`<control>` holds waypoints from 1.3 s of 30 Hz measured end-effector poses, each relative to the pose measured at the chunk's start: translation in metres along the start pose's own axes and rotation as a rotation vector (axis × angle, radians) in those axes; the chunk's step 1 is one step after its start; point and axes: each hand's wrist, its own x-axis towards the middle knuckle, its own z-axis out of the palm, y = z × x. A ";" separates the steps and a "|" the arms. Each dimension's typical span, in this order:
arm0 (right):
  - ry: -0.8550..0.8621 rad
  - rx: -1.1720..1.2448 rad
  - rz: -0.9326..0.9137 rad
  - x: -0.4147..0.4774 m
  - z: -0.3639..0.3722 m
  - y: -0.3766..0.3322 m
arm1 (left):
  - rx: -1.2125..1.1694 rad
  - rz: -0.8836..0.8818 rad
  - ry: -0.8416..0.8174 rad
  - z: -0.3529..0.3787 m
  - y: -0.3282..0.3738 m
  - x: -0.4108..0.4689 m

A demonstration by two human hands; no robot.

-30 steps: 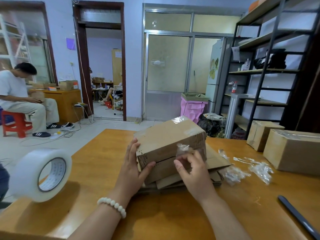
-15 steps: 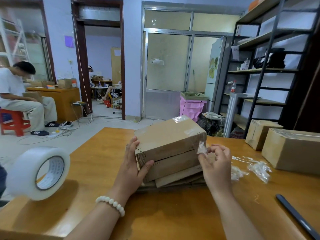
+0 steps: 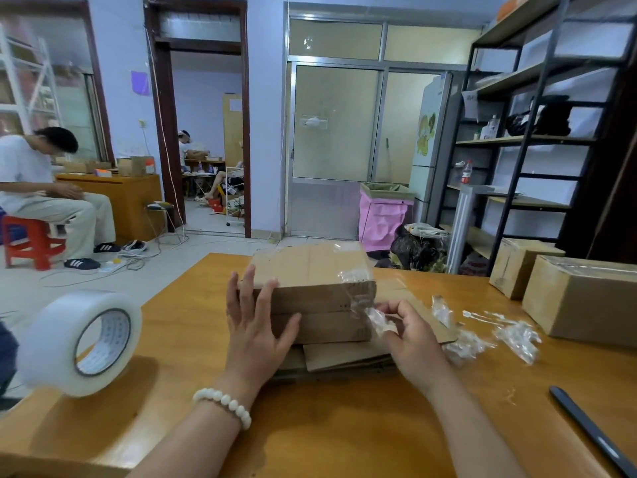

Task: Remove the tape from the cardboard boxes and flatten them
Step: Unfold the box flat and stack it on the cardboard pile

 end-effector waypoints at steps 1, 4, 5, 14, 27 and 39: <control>-0.101 -0.020 0.018 -0.001 -0.007 0.001 | 0.020 0.017 0.002 0.000 0.001 0.000; -0.140 -0.351 -0.021 0.001 -0.024 -0.001 | 0.034 0.049 0.013 -0.001 0.004 0.001; 0.003 -0.422 -0.090 0.003 -0.025 -0.004 | 0.035 0.052 0.017 0.000 0.004 0.001; 0.399 -0.679 -0.331 0.026 0.036 -0.027 | 0.074 0.178 0.013 0.002 0.006 -0.001; 0.472 -0.761 -0.539 0.033 0.026 -0.017 | 0.071 0.160 0.030 0.003 0.006 0.000; 0.331 0.549 0.021 0.021 0.012 -0.014 | 0.060 0.153 0.059 0.003 0.006 0.001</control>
